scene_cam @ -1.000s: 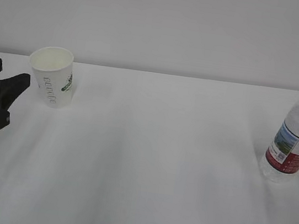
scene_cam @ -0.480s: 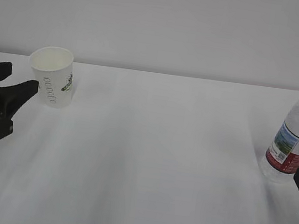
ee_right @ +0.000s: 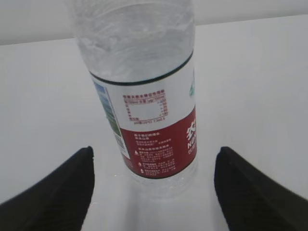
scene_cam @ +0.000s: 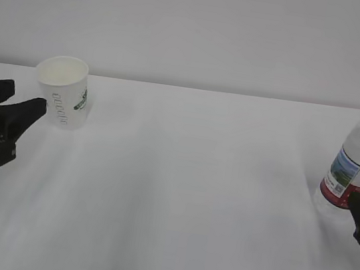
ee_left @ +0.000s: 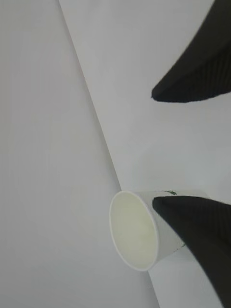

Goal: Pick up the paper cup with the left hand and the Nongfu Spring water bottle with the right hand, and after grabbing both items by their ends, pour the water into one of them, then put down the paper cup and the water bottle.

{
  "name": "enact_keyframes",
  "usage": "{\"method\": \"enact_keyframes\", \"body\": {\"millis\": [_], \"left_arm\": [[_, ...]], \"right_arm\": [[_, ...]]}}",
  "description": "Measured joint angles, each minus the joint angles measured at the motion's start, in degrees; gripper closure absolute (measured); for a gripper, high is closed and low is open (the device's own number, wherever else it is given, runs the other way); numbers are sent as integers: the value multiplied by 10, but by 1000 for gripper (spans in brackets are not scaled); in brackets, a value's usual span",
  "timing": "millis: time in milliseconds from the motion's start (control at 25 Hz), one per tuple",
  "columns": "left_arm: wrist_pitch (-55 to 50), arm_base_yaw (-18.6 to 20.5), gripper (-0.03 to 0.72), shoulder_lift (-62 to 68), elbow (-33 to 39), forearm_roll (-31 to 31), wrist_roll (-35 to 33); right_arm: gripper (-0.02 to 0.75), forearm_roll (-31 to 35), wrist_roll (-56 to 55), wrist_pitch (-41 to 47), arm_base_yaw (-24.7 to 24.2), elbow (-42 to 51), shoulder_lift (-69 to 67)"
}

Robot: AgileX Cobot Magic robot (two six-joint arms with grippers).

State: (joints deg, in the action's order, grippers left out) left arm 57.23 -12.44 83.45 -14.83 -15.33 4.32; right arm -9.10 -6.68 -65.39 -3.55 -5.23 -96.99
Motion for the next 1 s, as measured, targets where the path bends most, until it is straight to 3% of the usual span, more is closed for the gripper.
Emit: {"method": "enact_keyframes", "body": {"millis": [1000], "left_arm": [[-18, 0, 234, 2, 0, -22, 10]], "right_arm": [[148, -12, -12, -2, 0, -95, -111]]}}
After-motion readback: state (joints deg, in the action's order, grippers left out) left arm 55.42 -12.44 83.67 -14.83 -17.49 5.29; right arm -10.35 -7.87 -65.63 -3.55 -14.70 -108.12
